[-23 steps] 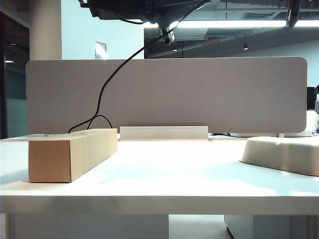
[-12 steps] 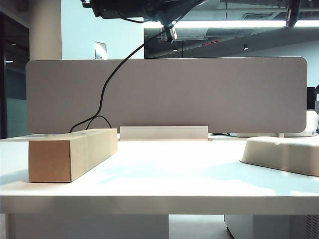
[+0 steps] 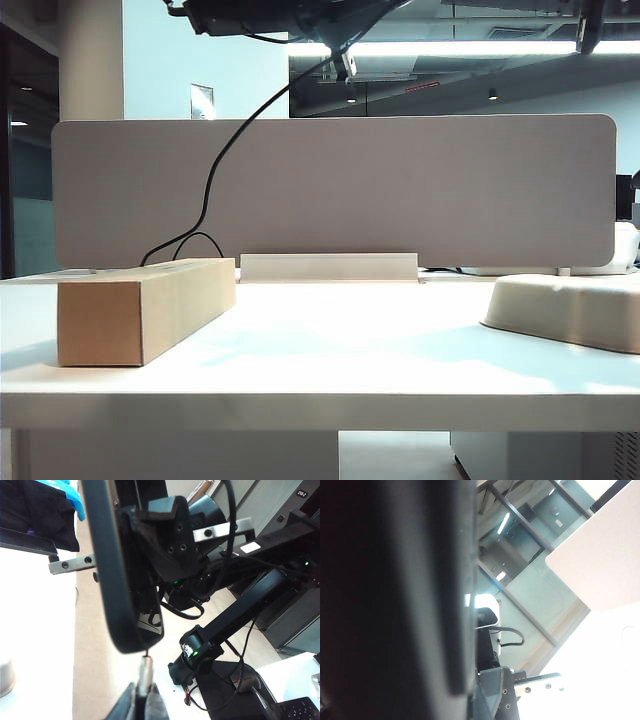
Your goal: Pick up the charging cable and the phone, plug the charging cable into the charging port on the phone, and finally place them back on the table.
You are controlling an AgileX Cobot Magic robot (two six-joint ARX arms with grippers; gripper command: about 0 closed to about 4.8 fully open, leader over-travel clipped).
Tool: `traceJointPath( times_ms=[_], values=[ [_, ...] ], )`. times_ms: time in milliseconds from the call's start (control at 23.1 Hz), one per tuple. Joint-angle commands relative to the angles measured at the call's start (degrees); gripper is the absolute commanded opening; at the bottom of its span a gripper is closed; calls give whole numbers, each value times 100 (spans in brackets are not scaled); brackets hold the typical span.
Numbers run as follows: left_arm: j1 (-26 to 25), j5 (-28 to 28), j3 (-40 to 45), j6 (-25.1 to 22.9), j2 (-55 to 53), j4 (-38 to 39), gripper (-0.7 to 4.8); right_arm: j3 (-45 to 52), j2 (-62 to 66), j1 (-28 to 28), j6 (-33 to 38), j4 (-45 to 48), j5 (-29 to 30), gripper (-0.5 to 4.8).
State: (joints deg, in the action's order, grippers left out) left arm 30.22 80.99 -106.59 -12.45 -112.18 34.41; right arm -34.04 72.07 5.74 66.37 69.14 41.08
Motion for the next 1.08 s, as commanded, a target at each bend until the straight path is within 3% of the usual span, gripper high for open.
traceJointPath(
  times_ms=[43,1081],
  values=[
    [42,72,-24,271,26,-352,-6,-46,-33,0,-42,229,-9,-2],
    [140,70,-24,457,26,-579,-6,-46,-33,0,-42,227,-24,-2]
  ],
)
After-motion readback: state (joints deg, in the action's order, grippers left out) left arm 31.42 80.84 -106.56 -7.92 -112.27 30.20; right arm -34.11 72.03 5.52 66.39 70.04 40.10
